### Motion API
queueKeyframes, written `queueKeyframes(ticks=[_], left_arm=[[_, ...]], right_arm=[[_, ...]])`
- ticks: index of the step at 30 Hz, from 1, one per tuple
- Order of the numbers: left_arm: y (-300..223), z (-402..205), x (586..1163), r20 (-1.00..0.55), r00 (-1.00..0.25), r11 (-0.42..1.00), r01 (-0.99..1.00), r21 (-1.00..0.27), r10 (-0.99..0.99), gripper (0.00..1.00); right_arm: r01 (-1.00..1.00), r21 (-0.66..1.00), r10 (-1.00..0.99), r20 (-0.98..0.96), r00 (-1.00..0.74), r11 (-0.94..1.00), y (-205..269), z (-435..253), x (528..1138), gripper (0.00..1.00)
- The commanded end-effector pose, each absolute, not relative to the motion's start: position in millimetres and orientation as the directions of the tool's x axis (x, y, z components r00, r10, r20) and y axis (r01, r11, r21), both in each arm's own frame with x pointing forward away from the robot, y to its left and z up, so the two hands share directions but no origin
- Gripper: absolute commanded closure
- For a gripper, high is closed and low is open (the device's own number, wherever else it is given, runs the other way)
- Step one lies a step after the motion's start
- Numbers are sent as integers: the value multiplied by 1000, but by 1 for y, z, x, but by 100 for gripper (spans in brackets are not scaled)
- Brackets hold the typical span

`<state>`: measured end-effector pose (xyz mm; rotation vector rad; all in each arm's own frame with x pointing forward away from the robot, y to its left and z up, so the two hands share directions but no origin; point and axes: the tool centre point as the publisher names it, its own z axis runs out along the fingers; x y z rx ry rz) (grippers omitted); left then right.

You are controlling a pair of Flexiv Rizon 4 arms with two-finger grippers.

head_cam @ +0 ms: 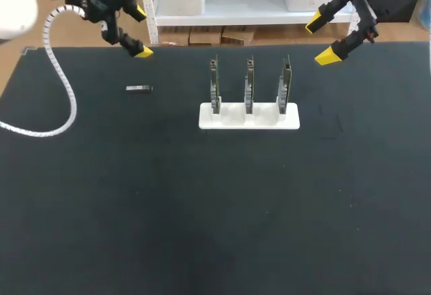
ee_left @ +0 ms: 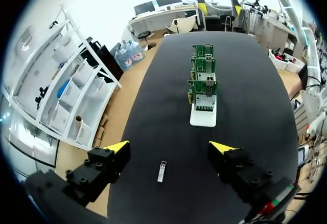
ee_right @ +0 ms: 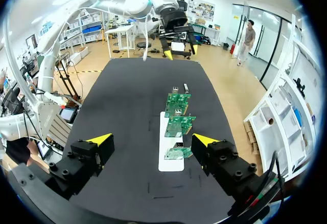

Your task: Pick up the optical module with the left hand, and insert it into the network port with the right hand.

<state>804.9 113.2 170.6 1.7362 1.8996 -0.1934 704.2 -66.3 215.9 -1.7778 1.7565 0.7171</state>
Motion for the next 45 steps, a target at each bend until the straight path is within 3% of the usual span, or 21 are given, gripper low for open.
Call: queueKeyframes(ticks=[1, 9, 24, 45], left_arm=[[122, 173, 815, -384, -18, 124, 959, 253, 923, 0], [151, 163, 833, -285, -44, 110, 969, 219, 957, 0], [150, 116, 847, -182, -82, 97, 992, 75, 980, 0], [178, 75, 801, -125, -192, 189, 981, -38, 973, 0]], right_arm=[[-1000, -7, -716, -698, 11, -8, -66, 216, 704, 0], [-1000, -7, -716, -698, 11, -8, -66, 216, 704, 0], [-1000, -7, -716, -698, 11, -8, -66, 216, 704, 0], [-1000, -7, -716, -698, 11, -8, -66, 216, 704, 0]])
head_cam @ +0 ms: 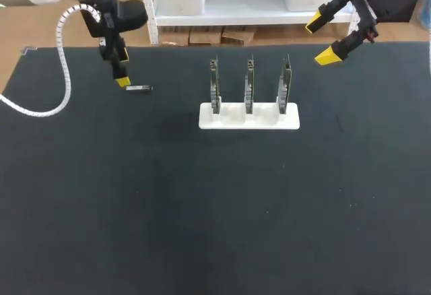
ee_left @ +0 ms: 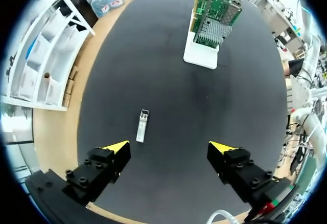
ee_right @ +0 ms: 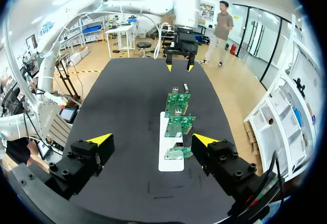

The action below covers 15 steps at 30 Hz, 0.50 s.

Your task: Pick up the optical module with the left hand, and insert it into the network port with the right hand.

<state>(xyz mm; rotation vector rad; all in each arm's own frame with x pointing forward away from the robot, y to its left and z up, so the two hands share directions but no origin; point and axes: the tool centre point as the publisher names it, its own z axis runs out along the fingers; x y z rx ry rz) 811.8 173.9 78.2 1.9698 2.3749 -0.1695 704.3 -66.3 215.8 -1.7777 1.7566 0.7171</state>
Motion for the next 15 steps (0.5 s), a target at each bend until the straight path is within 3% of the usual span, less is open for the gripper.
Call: queueKeyframes(ticks=[1, 15], left_arm=[[178, 74, 799, -128, -196, 192, 981, -40, 972, 0], [154, 68, 803, -85, -139, 139, 990, -3, 987, 0]], right_arm=[[-1000, -7, -716, -698, 11, -8, -66, 216, 704, 0], [-1000, -7, -716, -698, 11, -8, -66, 216, 704, 0]])
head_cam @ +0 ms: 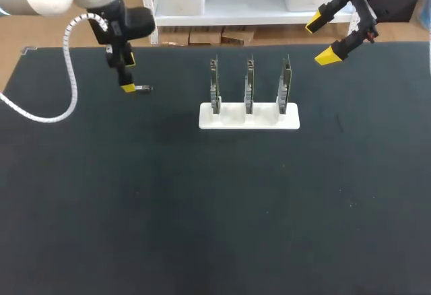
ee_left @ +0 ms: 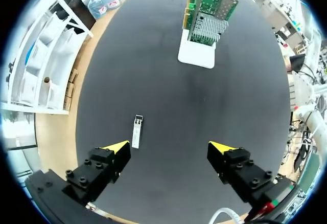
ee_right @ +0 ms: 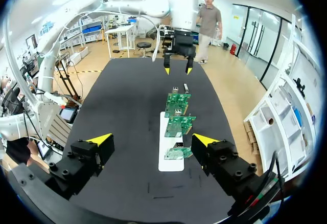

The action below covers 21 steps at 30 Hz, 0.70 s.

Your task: Pick up the optical module with the left hand, and insert it into the network port with the right hand.

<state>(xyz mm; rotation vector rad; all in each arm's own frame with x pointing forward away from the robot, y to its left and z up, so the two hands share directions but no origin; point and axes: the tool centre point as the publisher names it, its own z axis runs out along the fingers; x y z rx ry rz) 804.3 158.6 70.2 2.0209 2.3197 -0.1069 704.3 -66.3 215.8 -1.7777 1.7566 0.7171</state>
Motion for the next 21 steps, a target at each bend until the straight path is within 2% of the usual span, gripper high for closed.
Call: queueKeyframes(ticks=[1, 10, 21], left_arm=[[154, 68, 803, -87, -145, 145, 989, -2, 986, 0], [159, 64, 796, -108, -200, 198, 980, -26, 974, 0], [150, 50, 786, -74, -173, 169, 984, -51, 982, 0]], right_arm=[[-1000, -7, -716, -698, 11, -8, -66, 216, 704, 0], [-1000, -7, -716, -698, 11, -8, -66, 216, 704, 0], [-1000, -7, -716, -698, 11, -8, -66, 216, 704, 0]])
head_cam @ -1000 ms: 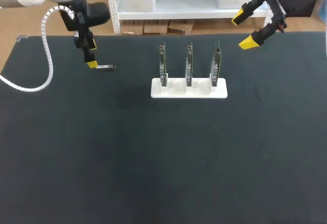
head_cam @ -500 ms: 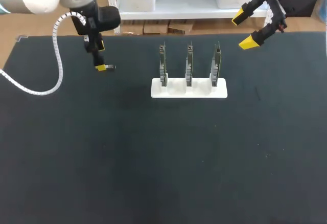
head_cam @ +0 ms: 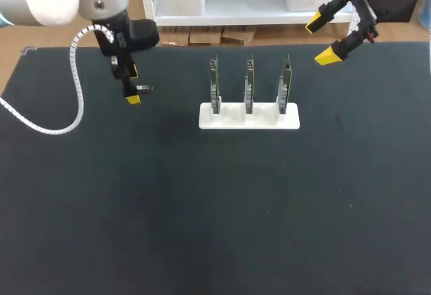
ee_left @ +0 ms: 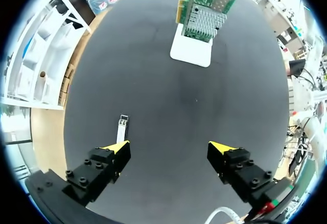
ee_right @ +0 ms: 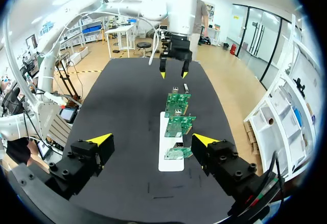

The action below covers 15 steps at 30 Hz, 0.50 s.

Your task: Pick up the optical module with the left hand, and insert it into the network port with the right hand.

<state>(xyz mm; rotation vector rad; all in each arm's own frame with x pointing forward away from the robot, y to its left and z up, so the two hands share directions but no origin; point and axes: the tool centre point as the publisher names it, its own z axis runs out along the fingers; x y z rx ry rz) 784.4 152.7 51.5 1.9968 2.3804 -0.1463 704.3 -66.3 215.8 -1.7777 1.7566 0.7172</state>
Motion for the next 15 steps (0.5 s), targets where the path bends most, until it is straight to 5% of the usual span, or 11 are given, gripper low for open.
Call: queueKeyframes(ticks=[1, 15], left_arm=[[151, 49, 786, -73, -173, 170, 984, -52, 982, 0], [152, 44, 784, -38, -141, 140, 989, -46, 989, 0]], right_arm=[[-1000, -7, -716, -698, 11, -8, -66, 216, 704, 0], [-1000, -7, -716, -698, 11, -8, -66, 216, 704, 0]])
